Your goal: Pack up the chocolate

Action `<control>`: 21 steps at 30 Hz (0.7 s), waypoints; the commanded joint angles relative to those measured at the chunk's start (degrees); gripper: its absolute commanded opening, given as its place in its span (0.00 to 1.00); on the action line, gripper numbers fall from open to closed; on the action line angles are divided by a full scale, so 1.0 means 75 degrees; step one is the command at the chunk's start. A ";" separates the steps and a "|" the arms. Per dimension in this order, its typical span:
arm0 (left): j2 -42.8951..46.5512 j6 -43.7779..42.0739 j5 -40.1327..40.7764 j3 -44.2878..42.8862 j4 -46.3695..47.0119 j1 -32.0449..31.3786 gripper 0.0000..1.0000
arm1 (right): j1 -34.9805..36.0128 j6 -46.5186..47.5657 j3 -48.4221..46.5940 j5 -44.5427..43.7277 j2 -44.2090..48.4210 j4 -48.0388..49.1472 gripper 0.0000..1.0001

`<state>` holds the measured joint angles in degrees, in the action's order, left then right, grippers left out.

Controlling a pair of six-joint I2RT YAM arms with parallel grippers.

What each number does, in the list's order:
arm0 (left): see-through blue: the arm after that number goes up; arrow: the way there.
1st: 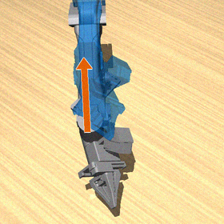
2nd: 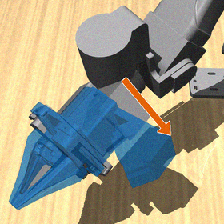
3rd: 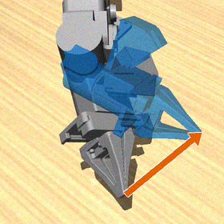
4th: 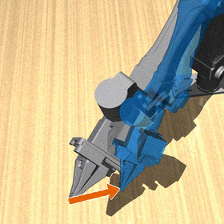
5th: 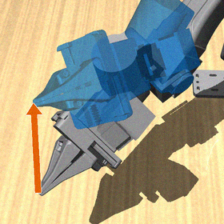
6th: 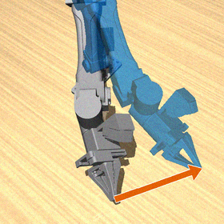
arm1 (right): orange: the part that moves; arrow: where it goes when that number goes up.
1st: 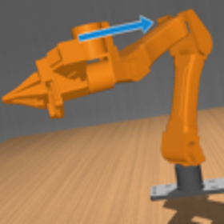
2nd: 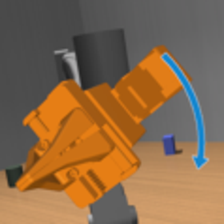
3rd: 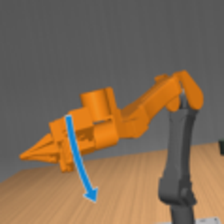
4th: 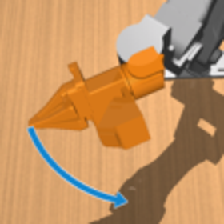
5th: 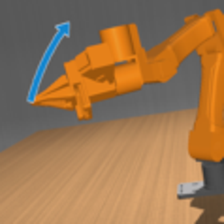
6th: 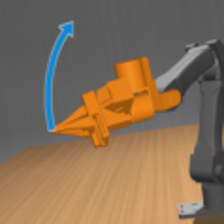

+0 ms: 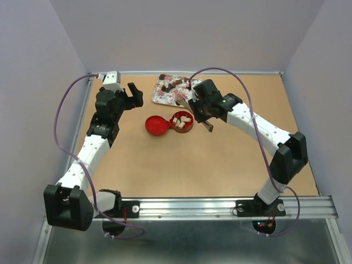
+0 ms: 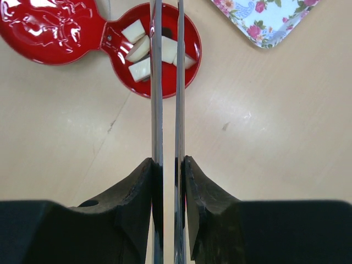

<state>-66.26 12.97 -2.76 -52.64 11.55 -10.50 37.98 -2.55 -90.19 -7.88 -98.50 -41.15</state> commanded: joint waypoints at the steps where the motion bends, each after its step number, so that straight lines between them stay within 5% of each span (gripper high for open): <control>1: 0.0198 0.0016 -0.0088 -0.0188 0.0382 -0.0029 0.99 | 0.0058 -0.0188 0.0470 0.0358 0.0757 0.0213 0.31; 21: 0.0186 0.0016 -0.0100 -0.0223 0.0300 -0.0018 0.99 | 0.0046 -0.0516 0.1549 0.0265 0.1192 -0.0221 0.38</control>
<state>-66.26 12.97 -2.83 -52.64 11.55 -10.50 37.98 -5.87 -78.67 -6.00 -91.85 -43.35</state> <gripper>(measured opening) 0.986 0.348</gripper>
